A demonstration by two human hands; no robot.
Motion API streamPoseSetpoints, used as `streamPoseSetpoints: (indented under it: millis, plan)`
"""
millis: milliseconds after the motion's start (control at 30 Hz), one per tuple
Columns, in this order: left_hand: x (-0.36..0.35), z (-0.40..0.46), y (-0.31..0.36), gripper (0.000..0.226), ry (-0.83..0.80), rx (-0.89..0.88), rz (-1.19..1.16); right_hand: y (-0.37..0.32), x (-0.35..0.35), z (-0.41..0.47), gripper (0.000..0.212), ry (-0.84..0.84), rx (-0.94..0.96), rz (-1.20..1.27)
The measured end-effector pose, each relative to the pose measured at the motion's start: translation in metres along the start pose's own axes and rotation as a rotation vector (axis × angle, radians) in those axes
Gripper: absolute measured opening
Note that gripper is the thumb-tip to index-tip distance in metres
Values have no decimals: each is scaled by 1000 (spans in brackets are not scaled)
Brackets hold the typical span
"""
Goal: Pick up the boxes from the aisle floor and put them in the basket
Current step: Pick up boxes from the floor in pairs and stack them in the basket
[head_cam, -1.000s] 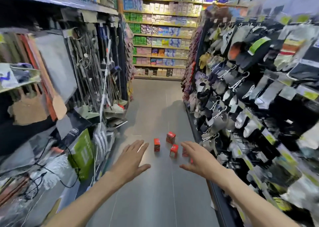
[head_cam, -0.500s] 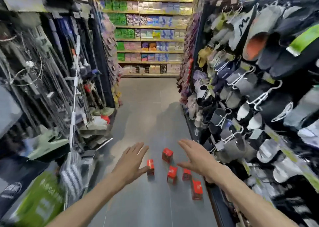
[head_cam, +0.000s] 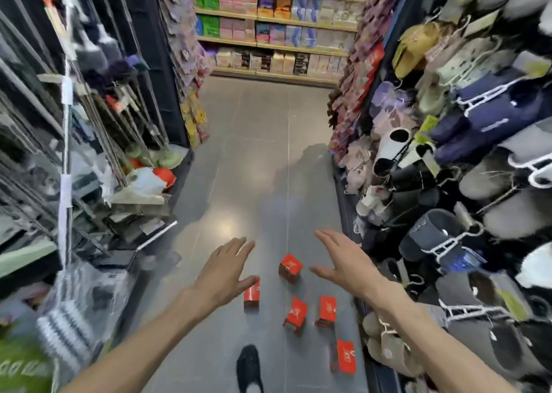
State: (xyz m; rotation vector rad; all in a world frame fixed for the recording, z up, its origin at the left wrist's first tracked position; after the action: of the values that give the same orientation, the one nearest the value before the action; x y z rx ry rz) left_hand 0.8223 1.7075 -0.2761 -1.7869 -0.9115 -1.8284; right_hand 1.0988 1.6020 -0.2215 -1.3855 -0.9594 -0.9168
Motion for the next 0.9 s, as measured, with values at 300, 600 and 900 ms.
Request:
streamPoseSetpoints:
  millis: [300,600,900]
  plan:
    - [-155,166,-76,79,-114,167,-88,142,-115,173,79,-103,-124,79]
    - [-447,223,-116,102,-259,500,-234,273,-333,282,82,-179,-89,119]
    - [-691,221,-115,124,-373,928,-346,341,-502,269,76,-226,-101,179]
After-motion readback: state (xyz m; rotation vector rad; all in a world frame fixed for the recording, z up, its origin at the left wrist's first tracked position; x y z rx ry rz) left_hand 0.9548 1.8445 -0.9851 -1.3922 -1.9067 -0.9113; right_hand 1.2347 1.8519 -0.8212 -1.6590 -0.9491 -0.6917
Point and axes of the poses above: each hand's wrist, its own z-axis towards the middle knuckle, its own x-axis out of the back of the hand, y = z × x, the point moved 2 cm from there along z, towards the middle knuckle, and after that the axes turned 7 degrees about z, right-handed, at the moved point
